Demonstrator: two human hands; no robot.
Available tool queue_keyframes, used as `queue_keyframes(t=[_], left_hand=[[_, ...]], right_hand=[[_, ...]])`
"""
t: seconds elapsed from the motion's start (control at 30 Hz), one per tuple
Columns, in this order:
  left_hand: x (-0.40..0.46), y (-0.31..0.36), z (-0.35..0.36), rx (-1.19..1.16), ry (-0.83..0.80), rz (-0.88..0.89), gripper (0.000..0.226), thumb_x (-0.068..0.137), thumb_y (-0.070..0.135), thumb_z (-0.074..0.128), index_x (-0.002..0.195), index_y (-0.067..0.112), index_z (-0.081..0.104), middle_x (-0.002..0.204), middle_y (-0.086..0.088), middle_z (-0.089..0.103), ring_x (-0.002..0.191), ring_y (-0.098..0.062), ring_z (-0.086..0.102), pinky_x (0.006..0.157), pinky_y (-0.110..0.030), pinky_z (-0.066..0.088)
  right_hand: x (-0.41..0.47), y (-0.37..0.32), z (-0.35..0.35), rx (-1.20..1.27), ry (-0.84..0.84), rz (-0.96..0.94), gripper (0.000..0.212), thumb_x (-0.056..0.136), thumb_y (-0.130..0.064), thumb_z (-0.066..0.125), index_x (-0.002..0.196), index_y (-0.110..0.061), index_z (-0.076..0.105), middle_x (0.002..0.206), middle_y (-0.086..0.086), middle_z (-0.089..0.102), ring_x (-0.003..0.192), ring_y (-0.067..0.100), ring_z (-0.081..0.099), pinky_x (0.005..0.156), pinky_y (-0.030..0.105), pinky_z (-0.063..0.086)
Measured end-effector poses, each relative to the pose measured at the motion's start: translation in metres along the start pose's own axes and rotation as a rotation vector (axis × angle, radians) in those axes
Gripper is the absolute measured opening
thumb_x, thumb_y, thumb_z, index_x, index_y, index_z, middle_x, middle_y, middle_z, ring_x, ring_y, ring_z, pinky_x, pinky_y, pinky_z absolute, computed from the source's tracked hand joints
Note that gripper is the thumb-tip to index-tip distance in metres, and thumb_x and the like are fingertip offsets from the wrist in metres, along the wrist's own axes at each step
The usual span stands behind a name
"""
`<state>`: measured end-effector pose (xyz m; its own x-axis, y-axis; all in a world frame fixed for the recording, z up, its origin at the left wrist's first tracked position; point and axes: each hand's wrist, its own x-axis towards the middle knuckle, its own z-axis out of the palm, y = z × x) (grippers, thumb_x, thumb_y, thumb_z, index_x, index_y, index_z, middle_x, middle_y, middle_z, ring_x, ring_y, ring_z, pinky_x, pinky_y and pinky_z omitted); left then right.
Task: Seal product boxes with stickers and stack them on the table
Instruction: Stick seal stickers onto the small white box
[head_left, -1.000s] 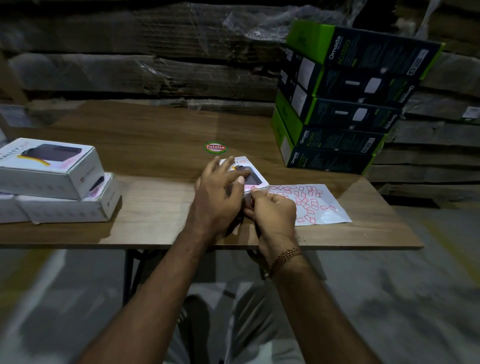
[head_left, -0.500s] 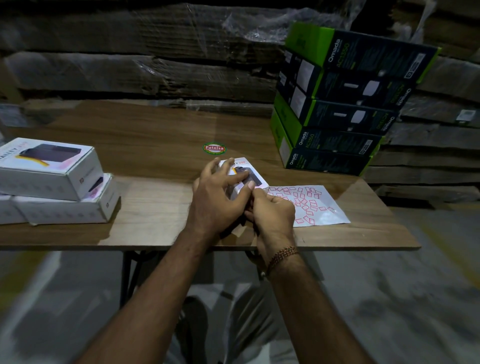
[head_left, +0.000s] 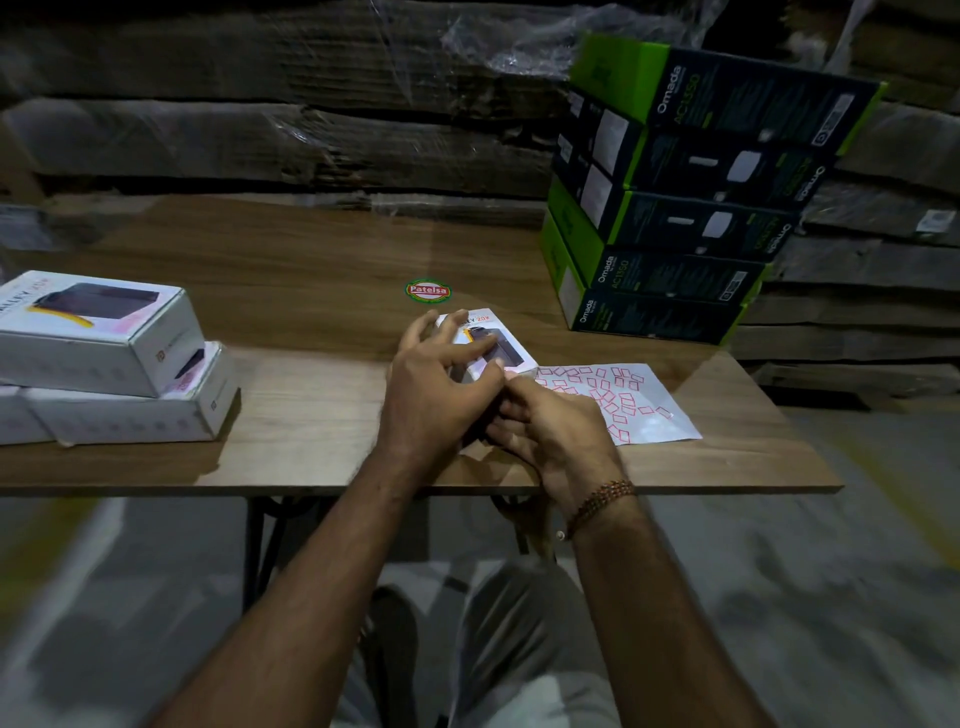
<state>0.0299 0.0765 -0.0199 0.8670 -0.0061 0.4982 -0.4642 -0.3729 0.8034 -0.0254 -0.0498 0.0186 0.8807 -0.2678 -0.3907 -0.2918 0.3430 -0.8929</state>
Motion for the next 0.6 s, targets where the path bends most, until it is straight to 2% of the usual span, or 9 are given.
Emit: queue_keyframes(t=[0.07, 0.1, 0.2, 0.3, 0.37, 0.6], left_hand=[[0.0004, 0.0008, -0.0002, 0.012, -0.006, 0.009, 0.04, 0.081, 0.039, 0.072, 0.12, 0.033, 0.081, 0.15, 0.009, 0.063, 0.15, -0.01, 0.037, 0.12, -0.041, 0.041], [0.0005, 0.0006, -0.0004, 0.01, -0.011, 0.011, 0.041, 0.081, 0.039, 0.072, 0.12, 0.032, 0.081, 0.15, 0.009, 0.063, 0.15, -0.01, 0.037, 0.12, -0.041, 0.041], [0.0011, -0.0021, -0.0008, 0.001, -0.019, 0.007, 0.042, 0.08, 0.041, 0.073, 0.12, 0.032, 0.081, 0.149, 0.012, 0.062, 0.15, -0.01, 0.036, 0.119, -0.043, 0.042], [0.0022, -0.0053, -0.0014, 0.003, -0.016, 0.009, 0.043, 0.08, 0.047, 0.073, 0.12, 0.034, 0.081, 0.148, 0.016, 0.062, 0.15, -0.007, 0.036, 0.117, -0.045, 0.045], [0.0029, -0.0061, -0.0016, 0.002, -0.017, 0.002, 0.043, 0.08, 0.05, 0.071, 0.12, 0.036, 0.081, 0.148, 0.019, 0.061, 0.149, -0.003, 0.035, 0.115, -0.046, 0.047], [0.0042, -0.0053, -0.0014, 0.035, -0.015, 0.015, 0.043, 0.081, 0.049, 0.068, 0.119, 0.036, 0.082, 0.146, 0.02, 0.063, 0.148, -0.004, 0.037, 0.114, -0.043, 0.047]], right_hand=[[0.0003, -0.0013, -0.0042, 0.007, -0.039, 0.021, 0.02, 0.097, -0.015, 0.076, 0.094, 0.004, 0.072, 0.073, 0.012, 0.076, 0.061, 0.02, 0.075, 0.058, 0.028, 0.063], [0.0007, -0.0016, -0.0057, 0.012, -0.05, 0.032, 0.02, 0.1, -0.013, 0.073, 0.093, 0.006, 0.069, 0.075, 0.012, 0.076, 0.063, 0.022, 0.075, 0.057, 0.028, 0.063], [0.003, 0.0014, -0.0047, 0.009, -0.048, 0.041, 0.014, 0.106, -0.005, 0.062, 0.101, 0.008, 0.063, 0.096, 0.023, 0.072, 0.066, 0.025, 0.076, 0.054, 0.026, 0.062], [0.0041, 0.0052, -0.0026, -0.002, -0.039, 0.012, 0.015, 0.107, -0.006, 0.06, 0.108, 0.009, 0.063, 0.092, 0.022, 0.074, 0.063, 0.025, 0.077, 0.05, 0.025, 0.06], [0.0031, 0.0061, -0.004, -0.001, -0.053, -0.002, 0.016, 0.106, -0.007, 0.062, 0.109, 0.008, 0.062, 0.09, 0.02, 0.077, 0.072, 0.029, 0.08, 0.051, 0.026, 0.06], [-0.0005, 0.0047, -0.009, 0.015, -0.153, -0.051, 0.046, 0.102, -0.027, 0.07, 0.124, 0.013, 0.059, 0.095, 0.023, 0.079, 0.083, 0.032, 0.08, 0.059, 0.03, 0.064]])
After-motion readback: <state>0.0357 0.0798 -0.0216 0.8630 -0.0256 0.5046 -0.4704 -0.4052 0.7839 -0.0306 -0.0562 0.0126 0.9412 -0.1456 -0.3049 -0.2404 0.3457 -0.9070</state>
